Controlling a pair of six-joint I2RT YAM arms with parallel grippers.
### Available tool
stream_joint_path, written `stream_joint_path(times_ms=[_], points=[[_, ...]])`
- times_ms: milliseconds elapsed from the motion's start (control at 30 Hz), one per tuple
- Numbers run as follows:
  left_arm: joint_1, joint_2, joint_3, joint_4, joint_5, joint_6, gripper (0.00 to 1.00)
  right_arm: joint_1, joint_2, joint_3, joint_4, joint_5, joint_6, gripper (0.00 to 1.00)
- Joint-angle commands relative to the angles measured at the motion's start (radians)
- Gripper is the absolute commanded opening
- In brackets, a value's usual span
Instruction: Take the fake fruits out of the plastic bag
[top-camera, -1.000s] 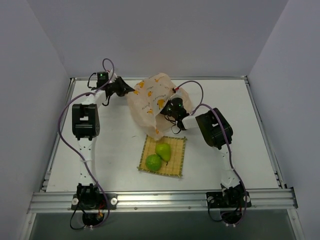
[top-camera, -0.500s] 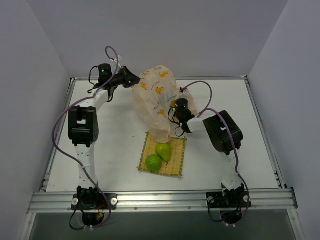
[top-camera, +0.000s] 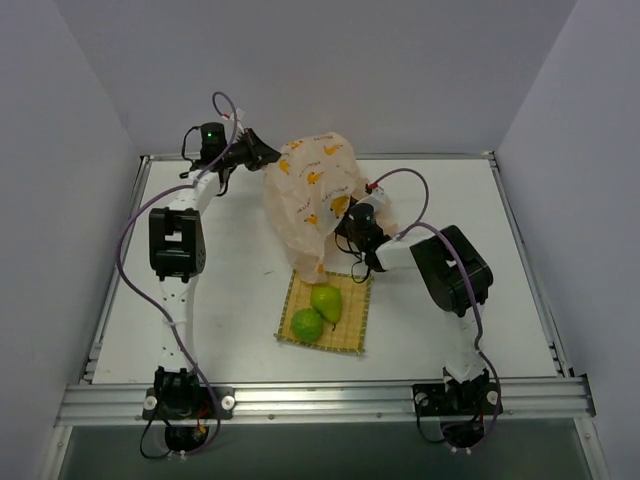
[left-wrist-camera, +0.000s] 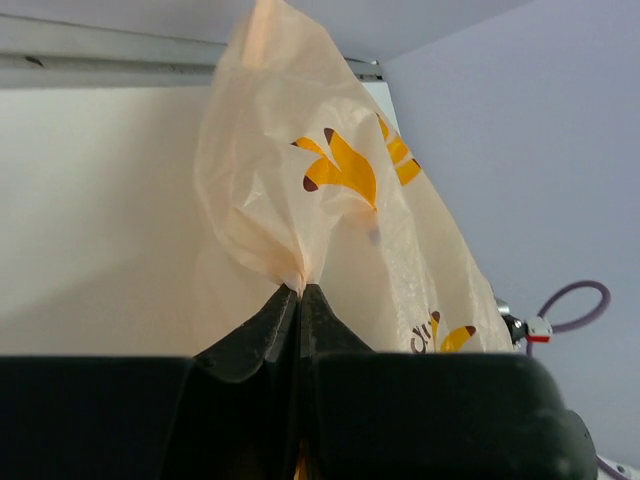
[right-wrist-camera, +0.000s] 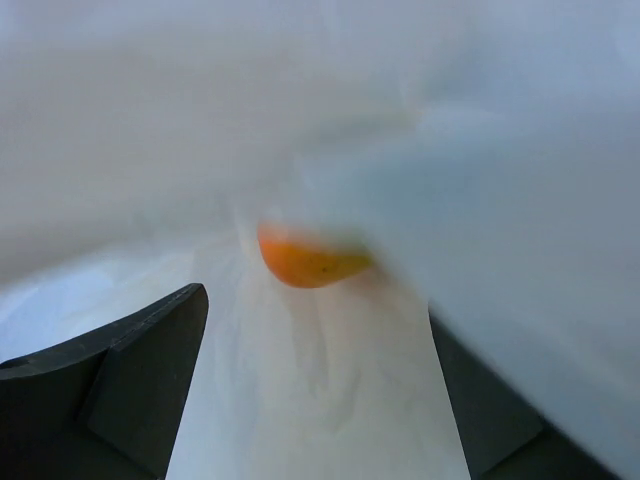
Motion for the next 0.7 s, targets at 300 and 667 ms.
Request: stream_joint_path(times_ms=[300, 667], points=[[0.015, 0.043, 0.188, -0.125, -0.031, 0.054, 0.02, 0.009, 0.046, 0.273, -0.280, 0.208, -0.014, 0.93], [0.021, 0.073, 0.218, -0.126, -0.035, 0.048, 0.02, 0.017, 0.205, 0.508, -0.464, 0.278, 0.013, 0.94]])
